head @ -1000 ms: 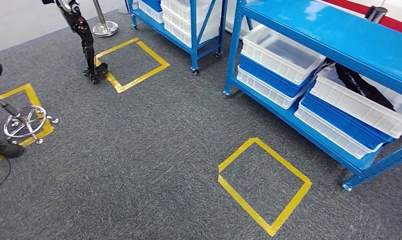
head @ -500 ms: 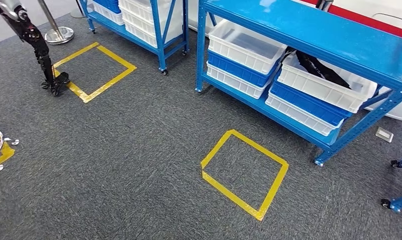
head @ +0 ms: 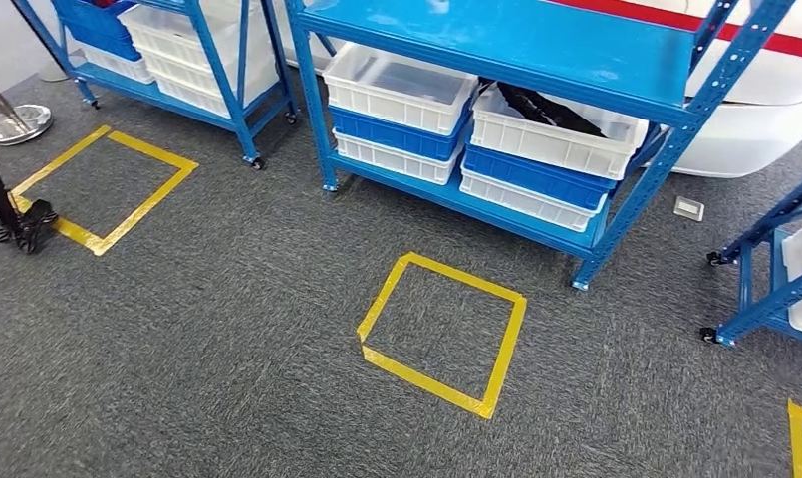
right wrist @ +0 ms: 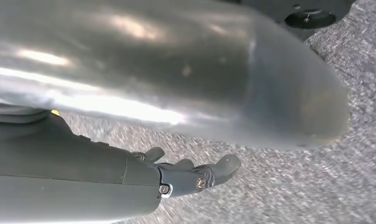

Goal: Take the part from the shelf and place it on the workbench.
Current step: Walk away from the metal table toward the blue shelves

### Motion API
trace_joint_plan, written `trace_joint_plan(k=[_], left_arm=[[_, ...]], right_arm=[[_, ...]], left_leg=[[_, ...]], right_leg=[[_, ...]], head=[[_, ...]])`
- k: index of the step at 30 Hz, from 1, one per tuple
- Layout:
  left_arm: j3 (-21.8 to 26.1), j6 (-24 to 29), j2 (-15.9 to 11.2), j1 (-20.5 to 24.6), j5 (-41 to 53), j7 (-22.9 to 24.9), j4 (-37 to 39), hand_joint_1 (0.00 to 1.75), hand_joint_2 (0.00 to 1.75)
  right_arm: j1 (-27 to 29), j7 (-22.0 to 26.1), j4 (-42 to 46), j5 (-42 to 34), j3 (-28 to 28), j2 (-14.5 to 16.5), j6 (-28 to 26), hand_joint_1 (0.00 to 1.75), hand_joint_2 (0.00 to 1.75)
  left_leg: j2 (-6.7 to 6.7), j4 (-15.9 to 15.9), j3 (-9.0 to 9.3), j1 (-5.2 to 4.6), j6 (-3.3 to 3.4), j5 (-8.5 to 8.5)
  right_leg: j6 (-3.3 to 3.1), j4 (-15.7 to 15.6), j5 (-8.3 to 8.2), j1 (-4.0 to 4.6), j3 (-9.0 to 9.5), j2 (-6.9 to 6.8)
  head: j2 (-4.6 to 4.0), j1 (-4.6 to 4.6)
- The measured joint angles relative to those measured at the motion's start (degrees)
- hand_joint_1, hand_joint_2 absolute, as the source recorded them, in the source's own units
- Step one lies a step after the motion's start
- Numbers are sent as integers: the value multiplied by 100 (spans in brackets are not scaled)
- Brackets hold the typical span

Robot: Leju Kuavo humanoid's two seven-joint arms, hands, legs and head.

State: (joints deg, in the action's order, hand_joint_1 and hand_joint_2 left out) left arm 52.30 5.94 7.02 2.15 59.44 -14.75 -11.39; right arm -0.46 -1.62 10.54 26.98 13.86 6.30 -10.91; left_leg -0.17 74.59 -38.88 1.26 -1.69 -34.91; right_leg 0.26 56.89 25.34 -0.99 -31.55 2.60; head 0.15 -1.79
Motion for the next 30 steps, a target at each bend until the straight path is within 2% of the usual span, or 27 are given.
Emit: trace_joint_plan(k=[1, 2, 3, 4, 5, 6, 8, 9, 10, 12, 14, 15, 16, 17, 18, 19, 20, 21, 23, 25, 26, 28, 29, 30], left_arm=[[0, 2, 0, -6, 2, 0, 0, 0, 0], [0, 4, -1, -8, 5, 0, -1, 0, 0], [1, 9, -1, -10, 10, -1, -1, 0, 0], [1, 14, -2, -9, 17, -1, -1, 0, 0], [1, 21, -2, -3, 24, -1, -1, 0, 0], [2, 30, -2, 7, 30, -1, -1, 0, 0], [1, 53, 2, 28, 38, -8, -4, 0, 0], [2, 64, 5, 31, 39, -18, -7, 0, 0], [2, 72, 8, 29, 40, -30, -9, 0, 0], [3, 78, 11, 20, 40, -49, -11, 0, 0], [3, 79, 13, 9, 41, -53, -10, 0, 0], [3, 79, 14, 7, 42, -54, -10, 0, 0], [3, 79, 16, 9, 42, -54, -10, 0, 0], [2, 79, 20, 11, 43, -55, -10, 0, 0], [2, 79, 25, 13, 43, -56, -10, 0, 0], [3, 81, 28, 16, 43, -59, -11, 0, 0], [4, 85, 30, 18, 43, -68, -11, 0, 0], [7, 92, 30, 25, 43, -81, -12, 0, 0], [10, 112, 31, 41, 43, -114, -13, 0, 0], [13, 136, 31, 46, 43, -146, -14, 0, 0], [15, 148, 31, 39, 43, -160, -14, 0, 0], [22, 168, 30, 20, 43, -179, -15, 0, 0], [23, 172, 29, 11, 43, -181, -15, 0, 0], [24, 173, 28, 3, 43, -182, -14, 0, 0]], right_arm=[[5, -1, 0, -1, 0, 0, 0, 0, 0], [9, -1, 0, 0, 0, 1, 0, 0, 0], [9, -1, 0, 1, 0, 3, 1, 0, 0], [5, 0, 0, 1, 1, 5, 1, 0, 0], [3, 1, 0, 2, 1, 7, 1, 0, 0], [5, 0, 0, 2, 2, 6, 2, 0, 0], [18, -1, -1, 5, 4, 2, 2, 0, 0], [24, -2, -1, 8, 6, -1, 2, 0, 0], [25, -2, -2, 13, 9, -3, 2, 0, 0], [11, -3, -2, 27, 16, -5, 2, 0, 0], [0, -3, -2, 39, 25, -3, 2, 0, 0], [4, -3, -2, 41, 29, -4, 2, 0, 0], [9, -3, -2, 43, 35, -7, 2, 0, 0], [11, -3, -2, 43, 40, -12, 2, 0, 0], [10, 4, -1, 49, 46, -17, 1, 0, 0], [5, 23, -1, 66, 51, -20, -3, 0, 0], [2, 49, 0, 94, 55, -21, -16, 0, 0], [6, 76, 0, 126, 57, -22, -33, 0, 0], [23, 105, 0, 181, 57, -26, -77, 0, 0], [29, 114, 0, 208, 57, -24, -102, 0, 0], [23, 117, 0, 219, 57, -21, -108, 0, 0], [10, 119, 0, 232, 57, -14, -109, 0, 0], [7, 119, 0, 237, 57, -10, -109, 0, 0], [8, 119, 0, 241, 57, -9, -109, 0, 0]], left_leg=[[-12, -148, 35, 5, 2, 169], [-47, -485, 167, 16, 6, 409], [-158, -888, 339, 36, 10, 629], [-262, -1229, 482, 49, 16, 779], [-342, -1451, 576, 54, 26, 853], [-386, -1543, 611, 44, 48, 858], [-280, -1572, 615, 22, 123, 863], [-224, -1592, 621, 21, 172, 875], [-160, -1612, 627, 28, 217, 887], [-12, -1631, 630, 23, 279, 888], [158, -1631, 629, 7, 298, 871], [238, -1630, 632, 2, 298, 862], [310, -1630, 640, 3, 291, 853], [364, -1630, 653, 7, 278, 842], [408, -1630, 670, 8, 258, 830], [448, -1628, 685, -4, 225, 810], [472, -1627, 701, -17, 188, 794], [497, -1627, 720, -30, 149, 783], [539, -1648, 770, -31, 76, 773], [427, -1540, 767, -4, 15, 664], [312, -1330, 688, 6, -6, 518], [86, -624, 359, 14, -21, 134], [39, -288, 183, 13, -25, 6], [21, -107, 71, 11, -23, -9]], right_leg=[[2, 2, 6, 1, 16, 93], [9, 6, 15, -2, 36, 183], [25, 13, 28, -3, 46, 265], [51, 28, 44, 9, 49, 338], [80, 37, 56, 17, 33, 394], [114, 35, 62, 19, 0, 441], [186, 19, 61, 8, -55, 505], [211, 64, 85, 10, -93, 433], [216, 202, 159, 20, -167, 299], [180, 837, 458, 33, -504, -44], [181, 1588, 732, 16, -913, -179], [216, 1743, 754, 7, -1003, -202], [271, 1647, 679, 1, -962, -226], [330, 1319, 534, -3, -796, -266], [375, 866, 373, -6, -555, -334], [388, 467, 232, 4, -331, -402], [366, 190, 133, 15, -171, -450], [319, 65, 77, 28, -97, -475], [211, 59, 39, 49, -111, -442], [120, 30, 23, 7, -76, -394], [75, 13, 15, -19, -43, -369], [16, 10, 16, -23, -19, -323], [3, 12, 21, -9, -15, -292], [-2, 14, 26, 4, -8, -258]], head=[[0, -1], [0, 0], [0, -2], [0, -2], [0, 0], [0, 0], [0, 1], [0, 3], [0, 11], [0, 34], [0, 44], [0, 45], [0, 46], [0, 47], [0, 50], [0, 49], [0, 44], [0, 42], [0, 37], [0, 22], [0, 8], [0, -19], [0, -20], [0, -20]])
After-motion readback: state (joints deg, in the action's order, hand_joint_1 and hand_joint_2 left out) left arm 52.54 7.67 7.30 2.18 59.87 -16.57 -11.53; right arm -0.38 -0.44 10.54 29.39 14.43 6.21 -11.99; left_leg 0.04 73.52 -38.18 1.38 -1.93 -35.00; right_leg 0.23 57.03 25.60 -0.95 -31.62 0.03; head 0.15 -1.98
